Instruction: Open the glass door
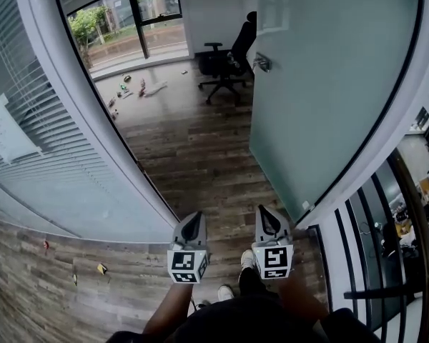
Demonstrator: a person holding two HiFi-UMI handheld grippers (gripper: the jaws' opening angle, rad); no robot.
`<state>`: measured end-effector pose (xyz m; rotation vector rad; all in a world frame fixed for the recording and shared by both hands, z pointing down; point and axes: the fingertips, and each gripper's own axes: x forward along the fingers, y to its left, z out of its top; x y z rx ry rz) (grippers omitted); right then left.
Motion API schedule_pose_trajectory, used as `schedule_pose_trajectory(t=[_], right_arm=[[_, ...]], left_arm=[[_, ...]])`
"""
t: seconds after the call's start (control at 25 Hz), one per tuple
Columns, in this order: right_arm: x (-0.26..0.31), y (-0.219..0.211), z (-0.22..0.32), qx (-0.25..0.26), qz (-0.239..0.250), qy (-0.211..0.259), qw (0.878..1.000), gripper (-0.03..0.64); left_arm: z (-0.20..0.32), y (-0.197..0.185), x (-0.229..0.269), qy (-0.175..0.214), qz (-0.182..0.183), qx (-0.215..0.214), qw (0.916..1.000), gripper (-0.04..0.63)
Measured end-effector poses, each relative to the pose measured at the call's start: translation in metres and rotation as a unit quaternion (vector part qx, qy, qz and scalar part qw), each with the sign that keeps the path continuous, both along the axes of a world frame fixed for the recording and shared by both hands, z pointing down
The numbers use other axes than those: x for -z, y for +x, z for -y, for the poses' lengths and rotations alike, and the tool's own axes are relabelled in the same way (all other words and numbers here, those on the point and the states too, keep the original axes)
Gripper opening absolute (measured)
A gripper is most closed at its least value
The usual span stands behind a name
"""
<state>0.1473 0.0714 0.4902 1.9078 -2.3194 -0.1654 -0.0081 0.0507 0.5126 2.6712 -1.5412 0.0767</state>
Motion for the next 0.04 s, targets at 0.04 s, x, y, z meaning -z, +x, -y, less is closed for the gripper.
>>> schedule_pose_trajectory(t=[0.04], right_arm=[[0.0023, -0.0003, -0.0029, 0.0, -0.001, 0.003, 1.0, 0.015]], left_arm=[[-0.0024, 0.0008, 0.0023, 0.003, -0.001, -0.001, 1.0, 0.002]])
